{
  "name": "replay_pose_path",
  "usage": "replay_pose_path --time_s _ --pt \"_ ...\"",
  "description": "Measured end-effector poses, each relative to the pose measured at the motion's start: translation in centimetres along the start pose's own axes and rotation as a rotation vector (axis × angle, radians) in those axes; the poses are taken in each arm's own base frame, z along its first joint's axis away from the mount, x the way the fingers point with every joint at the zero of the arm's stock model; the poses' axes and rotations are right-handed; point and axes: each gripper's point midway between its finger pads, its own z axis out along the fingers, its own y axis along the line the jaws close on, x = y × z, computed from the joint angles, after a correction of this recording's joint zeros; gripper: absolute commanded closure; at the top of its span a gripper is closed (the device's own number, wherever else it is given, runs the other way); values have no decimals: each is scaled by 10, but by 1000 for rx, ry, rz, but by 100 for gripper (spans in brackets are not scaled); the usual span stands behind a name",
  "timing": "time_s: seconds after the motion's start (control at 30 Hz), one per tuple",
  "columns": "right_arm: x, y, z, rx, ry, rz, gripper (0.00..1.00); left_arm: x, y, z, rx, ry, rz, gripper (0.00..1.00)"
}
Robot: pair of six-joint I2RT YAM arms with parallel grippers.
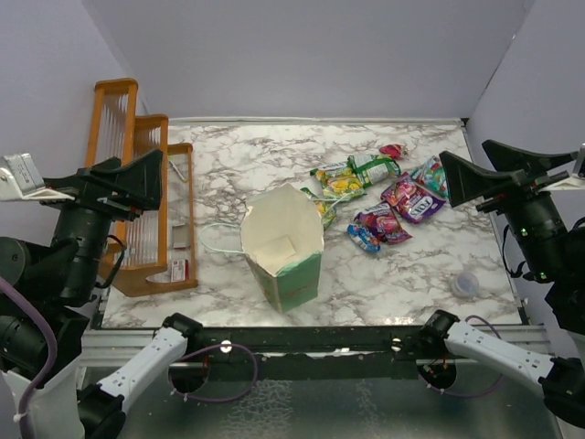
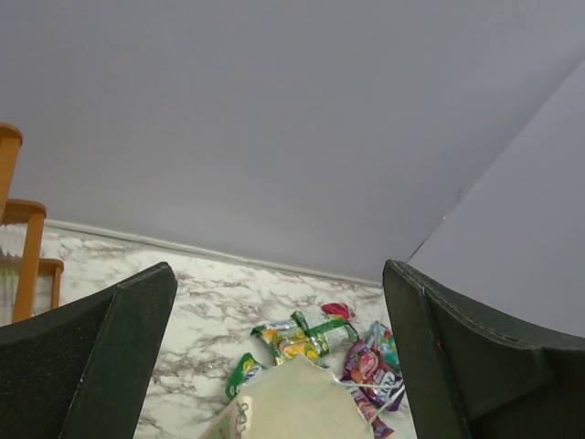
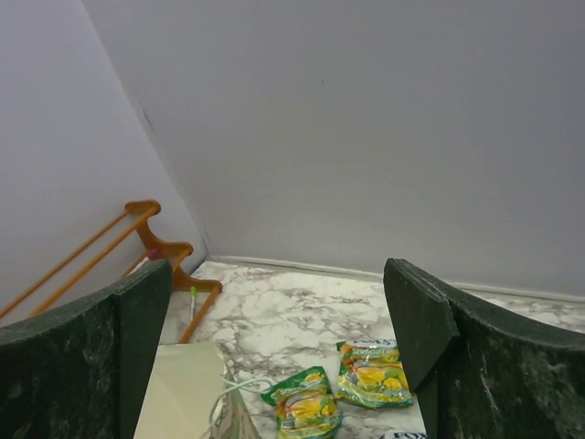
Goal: Take the snacks out of the paper bag
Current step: Reset both arms
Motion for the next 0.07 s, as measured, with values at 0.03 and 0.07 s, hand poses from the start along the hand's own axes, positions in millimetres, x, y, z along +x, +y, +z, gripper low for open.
replay_pose_path --time_s 0.03,0.07 --pt "0 0 0 2 0 -1 1 -3 -1 0 3 -12 5 1" --pt "0 -2 0 10 -1 -1 1 -5 -1 0 5 -22 8 1"
